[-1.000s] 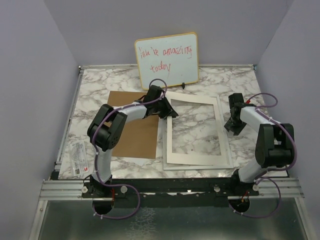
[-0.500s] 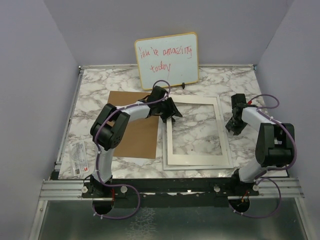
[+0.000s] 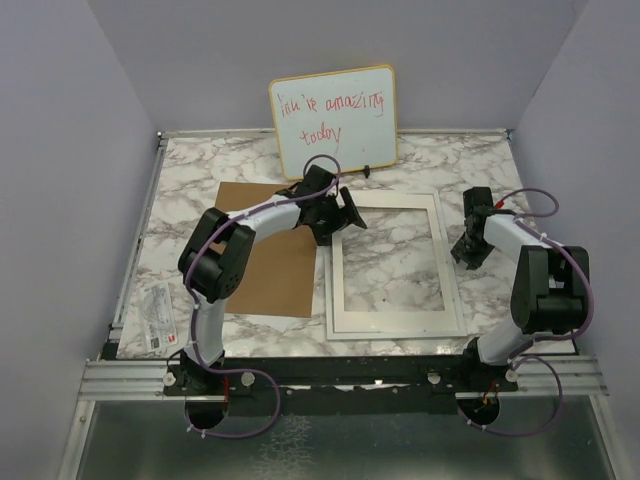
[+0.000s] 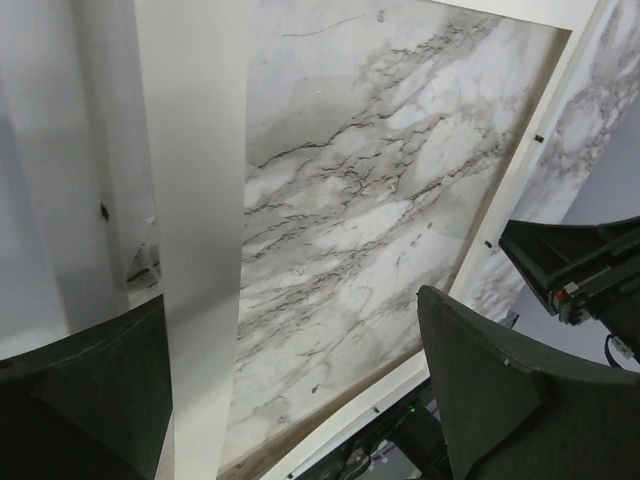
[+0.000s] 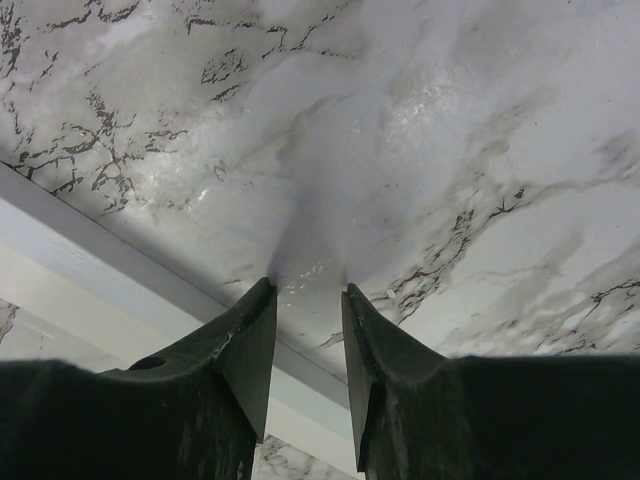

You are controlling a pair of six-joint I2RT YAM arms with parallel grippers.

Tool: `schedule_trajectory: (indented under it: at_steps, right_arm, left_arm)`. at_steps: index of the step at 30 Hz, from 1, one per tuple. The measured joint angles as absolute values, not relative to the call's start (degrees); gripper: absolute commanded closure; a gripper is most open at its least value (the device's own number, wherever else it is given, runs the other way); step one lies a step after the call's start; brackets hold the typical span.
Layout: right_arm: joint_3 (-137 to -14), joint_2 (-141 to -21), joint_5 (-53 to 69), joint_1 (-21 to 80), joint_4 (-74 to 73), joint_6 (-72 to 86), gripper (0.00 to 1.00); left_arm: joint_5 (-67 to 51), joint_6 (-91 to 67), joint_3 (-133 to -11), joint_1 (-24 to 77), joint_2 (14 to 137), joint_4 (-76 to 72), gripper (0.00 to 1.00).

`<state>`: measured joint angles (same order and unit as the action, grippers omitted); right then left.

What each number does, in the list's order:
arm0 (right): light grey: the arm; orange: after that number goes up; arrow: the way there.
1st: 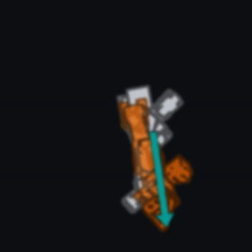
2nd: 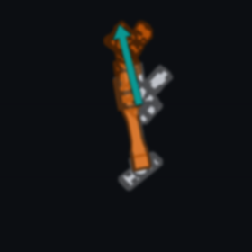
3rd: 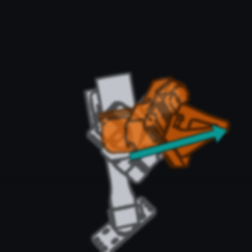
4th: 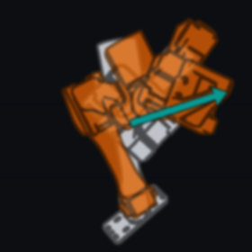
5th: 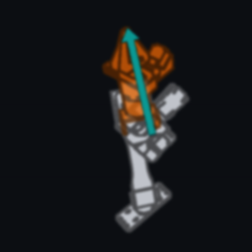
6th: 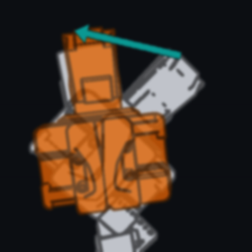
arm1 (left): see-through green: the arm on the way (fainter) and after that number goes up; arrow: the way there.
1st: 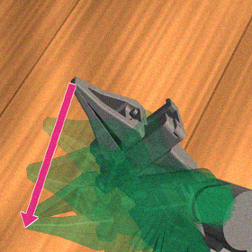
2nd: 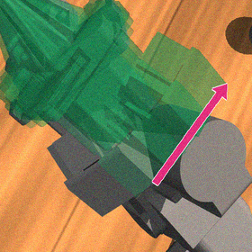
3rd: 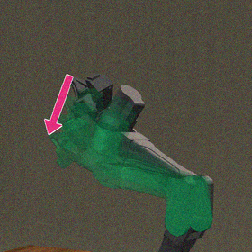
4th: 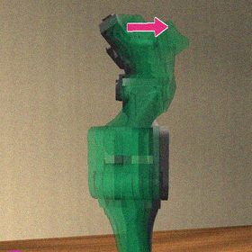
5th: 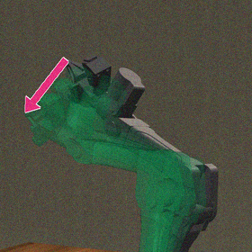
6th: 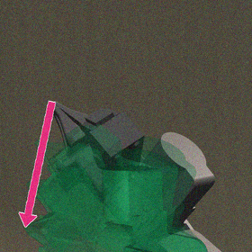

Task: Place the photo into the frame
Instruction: Place the photo frame item in the photo frame.

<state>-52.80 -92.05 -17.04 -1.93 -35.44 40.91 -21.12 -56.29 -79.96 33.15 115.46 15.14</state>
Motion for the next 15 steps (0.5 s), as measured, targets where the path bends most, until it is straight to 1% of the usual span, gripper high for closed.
schedule_trajectory:
  at_steps: [5,15]
  right_arm:
    - [-52.8,-92.05,-17.08,-1.93,-35.4,40.86,0.63]
    - [-53.08,-90.61,-17.69,-1.93,-35.92,39.64,0.62]
  left_arm:
    - [-17.39,-54.57,-82.15,33.12,115.37,21.08,0.01]
    - [-9.96,-47.57,-86.24,33.12,110.63,32.47,0.01]
